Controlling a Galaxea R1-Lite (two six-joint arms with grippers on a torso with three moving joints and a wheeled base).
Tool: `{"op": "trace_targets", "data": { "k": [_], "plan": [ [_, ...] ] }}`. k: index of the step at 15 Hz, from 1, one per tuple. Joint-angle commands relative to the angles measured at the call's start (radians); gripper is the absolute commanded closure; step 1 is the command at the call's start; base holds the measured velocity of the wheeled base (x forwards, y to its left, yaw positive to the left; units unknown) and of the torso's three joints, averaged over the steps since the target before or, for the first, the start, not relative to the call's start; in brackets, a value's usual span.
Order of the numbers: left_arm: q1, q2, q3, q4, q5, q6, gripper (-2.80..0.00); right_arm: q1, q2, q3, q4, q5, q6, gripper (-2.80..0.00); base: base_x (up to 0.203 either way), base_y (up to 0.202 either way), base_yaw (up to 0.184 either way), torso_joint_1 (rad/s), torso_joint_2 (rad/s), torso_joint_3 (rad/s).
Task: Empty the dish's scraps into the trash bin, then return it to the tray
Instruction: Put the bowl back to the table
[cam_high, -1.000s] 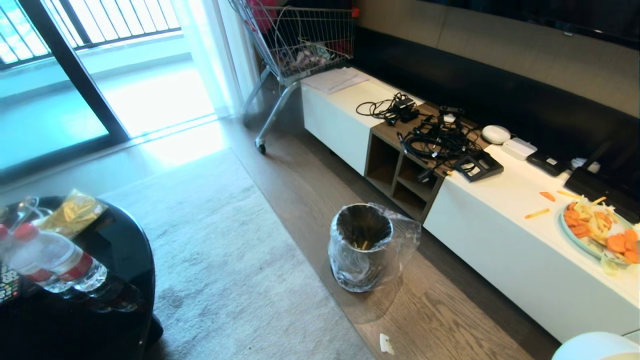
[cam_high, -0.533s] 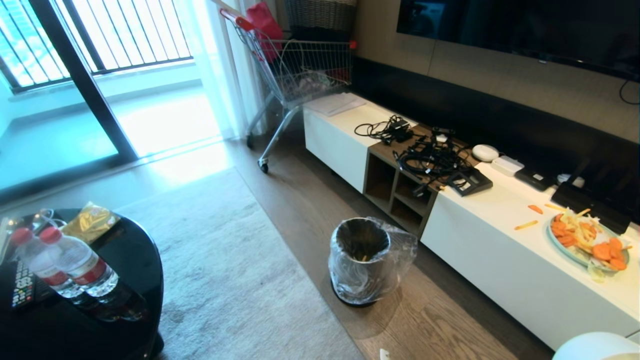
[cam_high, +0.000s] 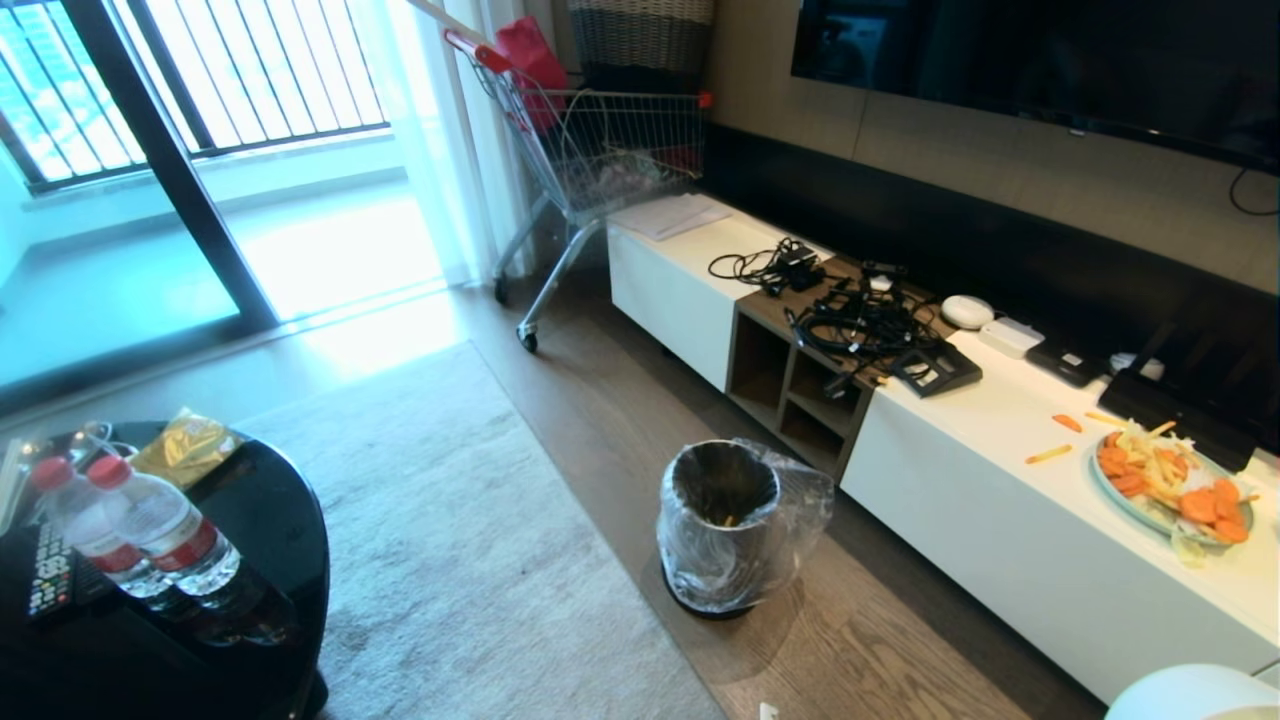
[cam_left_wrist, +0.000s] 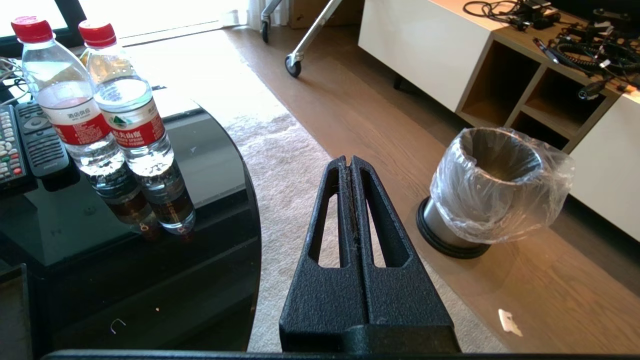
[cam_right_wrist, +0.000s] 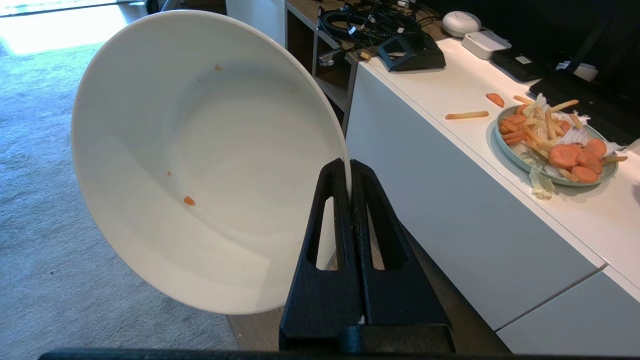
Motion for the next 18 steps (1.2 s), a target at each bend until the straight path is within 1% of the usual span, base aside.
{"op": "trace_targets", "data": {
  "k": [1,9,18],
  "plan": [
    [0.000,0.000,0.000,-0.001,0.001,-0.001,0.00,0.000,0.002,0.000,0.001,0.001,-0.001,0.00,0.000,0.000,0.000,0.000,0.00,0.000],
    [0.000,0.000,0.000,-0.001,0.001,-0.001,0.00,0.000,0.002,0.000,-0.001,0.001,-0.001,0.00,-0.010,0.000,0.000,0.000,0.00,0.000],
    [0.000,0.000,0.000,-0.001,0.001,-0.001,0.00,0.000,0.002,0.000,-0.001,0.001,-0.001,0.00,-0.184,0.000,-0.001,0.001,0.00,0.005]
  ]
}}
